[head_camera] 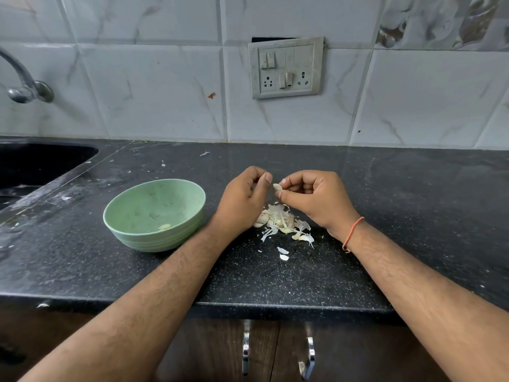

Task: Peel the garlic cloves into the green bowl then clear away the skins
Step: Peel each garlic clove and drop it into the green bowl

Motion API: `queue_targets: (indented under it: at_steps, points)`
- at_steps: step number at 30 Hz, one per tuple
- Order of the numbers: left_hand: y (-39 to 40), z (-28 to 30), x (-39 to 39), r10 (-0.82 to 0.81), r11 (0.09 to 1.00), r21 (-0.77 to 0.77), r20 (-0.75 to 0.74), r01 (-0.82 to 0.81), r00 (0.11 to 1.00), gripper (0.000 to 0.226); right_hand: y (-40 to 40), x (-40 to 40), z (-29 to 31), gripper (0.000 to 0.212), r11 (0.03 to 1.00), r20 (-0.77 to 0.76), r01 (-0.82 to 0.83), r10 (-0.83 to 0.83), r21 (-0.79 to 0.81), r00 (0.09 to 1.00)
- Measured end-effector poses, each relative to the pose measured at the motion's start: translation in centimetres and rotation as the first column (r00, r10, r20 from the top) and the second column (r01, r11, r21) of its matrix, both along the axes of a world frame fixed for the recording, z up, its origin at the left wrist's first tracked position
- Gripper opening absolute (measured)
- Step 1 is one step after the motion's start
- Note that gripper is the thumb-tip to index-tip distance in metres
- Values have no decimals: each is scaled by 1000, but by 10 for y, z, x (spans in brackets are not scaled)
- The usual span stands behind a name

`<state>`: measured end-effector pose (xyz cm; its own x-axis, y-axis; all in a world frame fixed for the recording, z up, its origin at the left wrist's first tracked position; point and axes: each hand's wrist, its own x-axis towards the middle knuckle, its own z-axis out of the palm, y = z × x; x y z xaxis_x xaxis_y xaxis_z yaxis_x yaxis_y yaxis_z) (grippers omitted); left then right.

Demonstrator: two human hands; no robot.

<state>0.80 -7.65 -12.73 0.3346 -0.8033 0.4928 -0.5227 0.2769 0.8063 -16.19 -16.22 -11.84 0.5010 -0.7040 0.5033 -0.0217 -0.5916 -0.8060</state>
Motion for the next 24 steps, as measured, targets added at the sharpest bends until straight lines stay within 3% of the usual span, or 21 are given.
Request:
queue_targets:
  at_steps: [3,14,24]
  points:
    - [2,1,2,111,990,-86,18,-109,994,8,2,0,0,15,999,-30,34,-35,-33,999]
    - [13,4,0,61,998,-36,71,-59,996,8,8,-3,0,13,980,-112,93,-114,-177,987]
    - [12,8,0,-1,997,71,-167,13,986,3,8,-2,1,16,993,-103,30,-42,-115,994]
